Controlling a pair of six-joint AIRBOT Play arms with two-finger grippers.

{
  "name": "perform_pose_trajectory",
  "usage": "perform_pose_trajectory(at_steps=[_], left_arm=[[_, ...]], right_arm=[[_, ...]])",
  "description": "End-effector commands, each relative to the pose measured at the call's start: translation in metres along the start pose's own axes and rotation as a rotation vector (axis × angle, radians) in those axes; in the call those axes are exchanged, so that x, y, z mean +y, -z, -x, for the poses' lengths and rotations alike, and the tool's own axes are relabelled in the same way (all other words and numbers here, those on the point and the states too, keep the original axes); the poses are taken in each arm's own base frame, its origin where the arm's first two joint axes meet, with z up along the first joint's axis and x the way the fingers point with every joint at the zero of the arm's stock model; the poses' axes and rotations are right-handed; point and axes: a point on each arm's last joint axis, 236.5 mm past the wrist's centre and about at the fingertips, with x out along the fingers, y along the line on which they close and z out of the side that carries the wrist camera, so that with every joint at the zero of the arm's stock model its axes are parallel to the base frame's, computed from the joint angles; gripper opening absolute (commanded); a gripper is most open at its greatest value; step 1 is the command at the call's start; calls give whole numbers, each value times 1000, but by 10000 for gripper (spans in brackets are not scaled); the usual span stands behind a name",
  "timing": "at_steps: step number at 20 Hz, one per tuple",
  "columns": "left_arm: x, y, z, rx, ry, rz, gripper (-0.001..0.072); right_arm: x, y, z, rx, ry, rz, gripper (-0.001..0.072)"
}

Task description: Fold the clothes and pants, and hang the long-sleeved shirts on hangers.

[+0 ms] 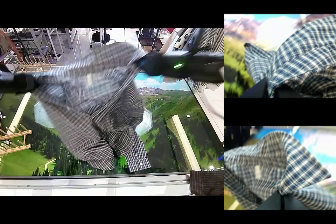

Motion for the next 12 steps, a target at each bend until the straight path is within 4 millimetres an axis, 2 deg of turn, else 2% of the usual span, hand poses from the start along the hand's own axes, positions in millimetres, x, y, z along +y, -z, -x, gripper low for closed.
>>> perform_pose_trajectory(at_steps=[1, 2, 3, 5, 8, 10, 12], left_arm=[[49, 64, -35, 197, -137, 66, 675], [61, 81, -42, 248, -158, 68, 709], [72, 97, -45, 299, -177, 46, 709], [118, 124, -33, 403, -309, 34, 707], [214, 152, 17, 473, -617, 105, 707], [268, 170, 48, 443, -724, 235, 707], [324, 176, 76, 322, -826, 372, 704]], right_arm=[[-2, 70, -88, 180, -13, -34, 23], [-4, 86, -108, 224, -15, -52, 24], [-8, 104, -128, 270, -11, -79, 24], [-14, 137, -157, 353, -6, -104, 24], [-17, 166, -182, 416, -2, -104, 24], [-19, 172, -191, 419, -1, -93, 24], [-21, 174, -193, 423, 0, -80, 24]])
